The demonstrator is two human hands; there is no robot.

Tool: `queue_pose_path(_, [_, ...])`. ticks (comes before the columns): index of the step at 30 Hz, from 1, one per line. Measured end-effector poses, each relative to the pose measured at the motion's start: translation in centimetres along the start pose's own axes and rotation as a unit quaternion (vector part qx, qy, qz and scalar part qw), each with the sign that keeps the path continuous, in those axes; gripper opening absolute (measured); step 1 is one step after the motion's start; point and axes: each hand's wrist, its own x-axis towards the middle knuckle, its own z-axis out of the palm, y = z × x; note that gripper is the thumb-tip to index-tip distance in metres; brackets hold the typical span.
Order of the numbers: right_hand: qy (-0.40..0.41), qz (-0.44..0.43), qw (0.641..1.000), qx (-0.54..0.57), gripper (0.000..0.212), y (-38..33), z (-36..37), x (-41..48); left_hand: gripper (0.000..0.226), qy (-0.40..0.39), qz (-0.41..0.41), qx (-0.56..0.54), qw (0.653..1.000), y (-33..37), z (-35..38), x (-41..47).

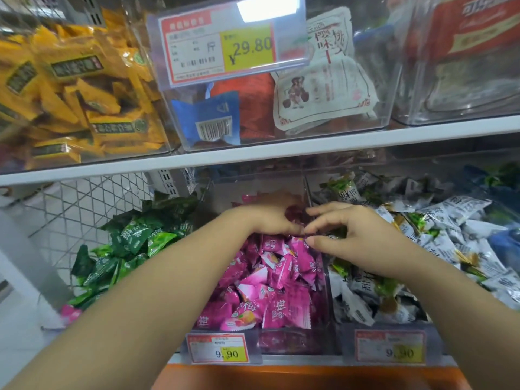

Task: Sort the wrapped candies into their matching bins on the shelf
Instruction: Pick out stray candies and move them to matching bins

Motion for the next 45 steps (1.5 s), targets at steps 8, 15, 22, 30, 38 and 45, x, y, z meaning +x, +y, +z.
queue_pose_path(8, [-0.003, 0.002, 1.000, 0.013, 0.008, 0.1, -0.1, 0.1, 0.062, -0.071, -0.080, 0.116, 0.987, -1.9, 0.7, 1.3])
queue_pose_path(15, [-0.003, 0.005, 1.000, 0.020, 0.006, 0.2, -0.2, 0.0, 0.034, -0.093, -0.059, 0.104, 0.988, -3.2, -0.8, 0.0])
queue_pose_path(22, [-0.010, 0.011, 1.000, 0.027, 0.006, 0.1, -0.3, 0.0, 0.024, -0.100, -0.095, 0.161, 0.977, -5.9, -1.4, -3.3])
queue_pose_path(30, [-0.003, 0.010, 1.000, 0.022, 0.009, 0.2, -0.3, 0.1, 0.036, -0.053, -0.096, 0.144, 0.984, -6.8, -1.9, -5.0])
queue_pose_path(38, [-0.009, 0.012, 1.000, 0.020, 0.007, 0.1, -0.3, 0.1, 0.036, 0.041, -0.030, 0.001, 0.999, -2.6, -2.4, -6.3])
queue_pose_path(45, [-0.002, 0.012, 1.000, 0.005, 0.007, -0.2, -0.3, -0.2, 0.071, -0.186, 0.021, 0.028, 0.982, 2.2, 1.3, -6.2])
